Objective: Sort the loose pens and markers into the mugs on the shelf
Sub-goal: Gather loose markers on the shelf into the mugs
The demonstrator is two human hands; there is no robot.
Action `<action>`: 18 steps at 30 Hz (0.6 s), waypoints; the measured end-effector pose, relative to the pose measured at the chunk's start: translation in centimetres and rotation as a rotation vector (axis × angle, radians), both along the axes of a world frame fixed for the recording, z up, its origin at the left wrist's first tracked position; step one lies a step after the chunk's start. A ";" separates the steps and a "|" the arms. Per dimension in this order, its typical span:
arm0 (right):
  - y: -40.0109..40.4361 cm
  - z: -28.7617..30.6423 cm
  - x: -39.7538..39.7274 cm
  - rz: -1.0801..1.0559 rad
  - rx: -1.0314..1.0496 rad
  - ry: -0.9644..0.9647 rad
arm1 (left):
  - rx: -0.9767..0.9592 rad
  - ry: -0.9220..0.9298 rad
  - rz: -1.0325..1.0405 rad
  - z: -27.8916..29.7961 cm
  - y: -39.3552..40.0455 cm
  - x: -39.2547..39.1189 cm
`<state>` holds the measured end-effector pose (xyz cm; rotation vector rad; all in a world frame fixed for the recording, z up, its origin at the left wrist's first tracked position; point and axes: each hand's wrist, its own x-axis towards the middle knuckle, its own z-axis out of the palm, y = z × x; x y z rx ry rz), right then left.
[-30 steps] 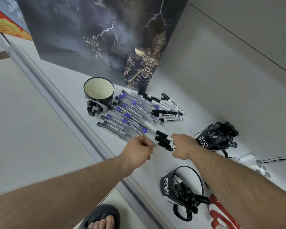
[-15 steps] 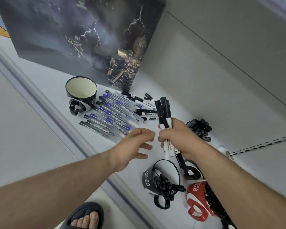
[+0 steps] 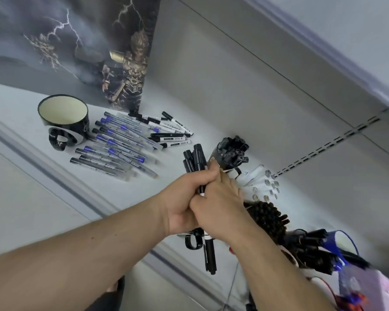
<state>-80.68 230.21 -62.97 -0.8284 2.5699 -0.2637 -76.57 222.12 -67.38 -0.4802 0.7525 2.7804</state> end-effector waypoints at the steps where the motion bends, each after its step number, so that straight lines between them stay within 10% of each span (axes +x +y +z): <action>1: 0.3 0.1 0.3 0.006 0.018 0.015 | -0.004 0.011 -0.011 0.1 0.3 0.0; 8: 3.3 -0.6 -1.1 -0.071 0.065 -0.237 | -0.148 -0.026 -0.110 -0.5 0.9 0.2; 13: 5.3 0.7 -1.9 -0.234 -0.344 -0.732 | -0.116 0.012 -0.122 -2.0 0.0 0.6; 18: 5.4 1.5 -3.3 -0.542 -0.775 -0.663 | -0.035 0.099 -0.167 -2.6 -0.9 1.1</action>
